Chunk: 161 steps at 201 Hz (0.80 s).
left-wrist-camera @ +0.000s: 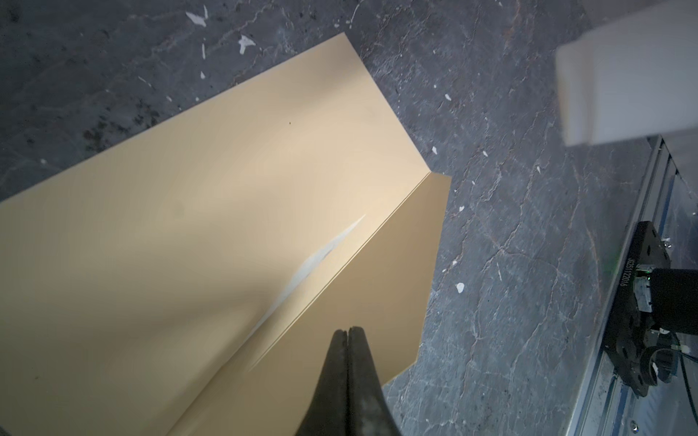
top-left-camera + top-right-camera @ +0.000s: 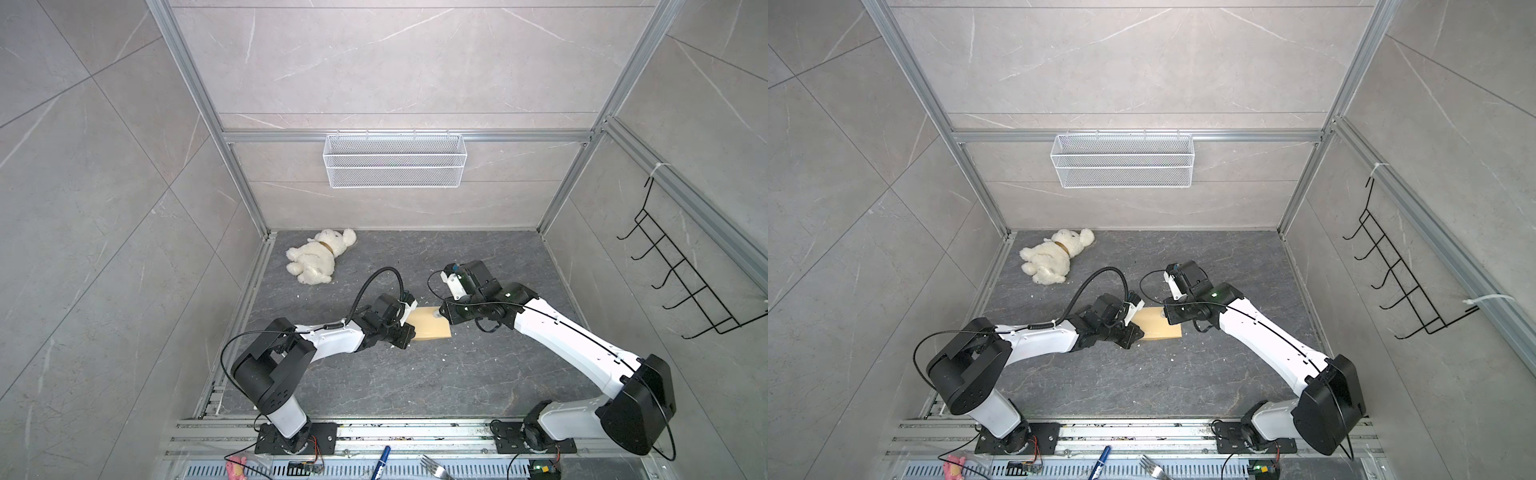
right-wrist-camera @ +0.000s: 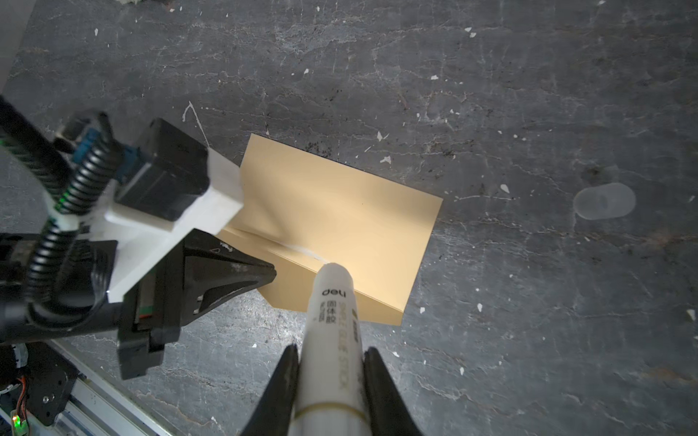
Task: Place the letter into the envelope and seal it
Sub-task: 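Move the glue stick in the right gripper down onto the envelope flap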
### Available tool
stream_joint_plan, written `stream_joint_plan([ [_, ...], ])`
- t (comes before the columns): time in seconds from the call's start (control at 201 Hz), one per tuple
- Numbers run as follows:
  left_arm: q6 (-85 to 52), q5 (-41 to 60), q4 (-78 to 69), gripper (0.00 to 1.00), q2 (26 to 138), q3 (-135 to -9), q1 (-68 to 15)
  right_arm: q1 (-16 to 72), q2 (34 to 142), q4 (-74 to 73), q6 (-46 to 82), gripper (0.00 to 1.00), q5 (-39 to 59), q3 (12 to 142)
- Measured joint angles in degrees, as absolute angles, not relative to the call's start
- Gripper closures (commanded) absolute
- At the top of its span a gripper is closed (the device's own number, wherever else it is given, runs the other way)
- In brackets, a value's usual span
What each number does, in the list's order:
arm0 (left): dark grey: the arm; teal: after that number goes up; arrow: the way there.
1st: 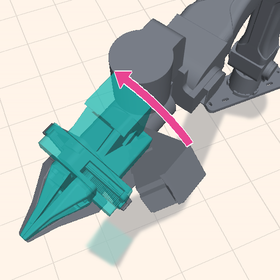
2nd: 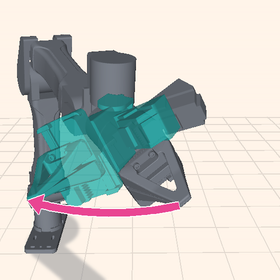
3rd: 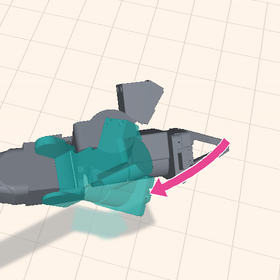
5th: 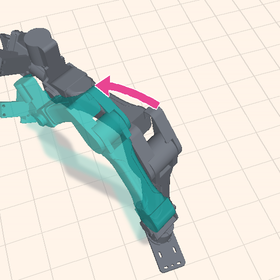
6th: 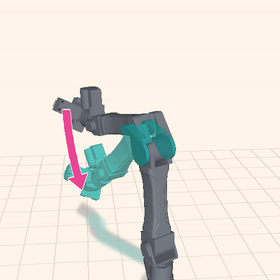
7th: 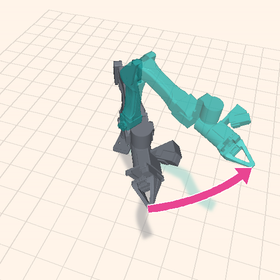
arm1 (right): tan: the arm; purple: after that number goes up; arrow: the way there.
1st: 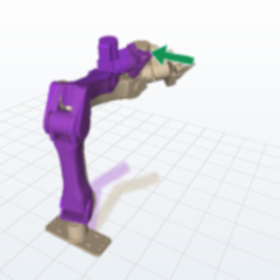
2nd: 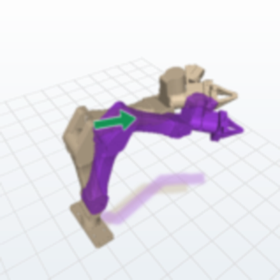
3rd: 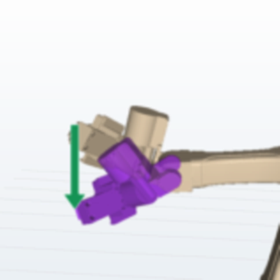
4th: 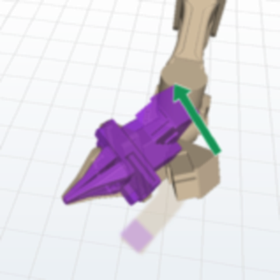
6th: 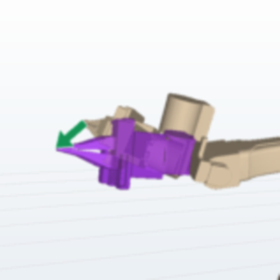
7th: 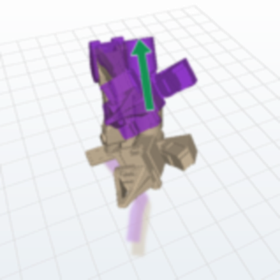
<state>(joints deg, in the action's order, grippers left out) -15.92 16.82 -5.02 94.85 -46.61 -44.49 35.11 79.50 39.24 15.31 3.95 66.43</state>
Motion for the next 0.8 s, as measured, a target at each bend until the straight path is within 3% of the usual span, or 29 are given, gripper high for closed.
stream_joint_plan([
  [0.802,-22.81,14.98,-14.02,1.0,93.65,-36.03,-44.49,44.38,96.97,43.24,19.77,1.0,-0.69,79.05],
])
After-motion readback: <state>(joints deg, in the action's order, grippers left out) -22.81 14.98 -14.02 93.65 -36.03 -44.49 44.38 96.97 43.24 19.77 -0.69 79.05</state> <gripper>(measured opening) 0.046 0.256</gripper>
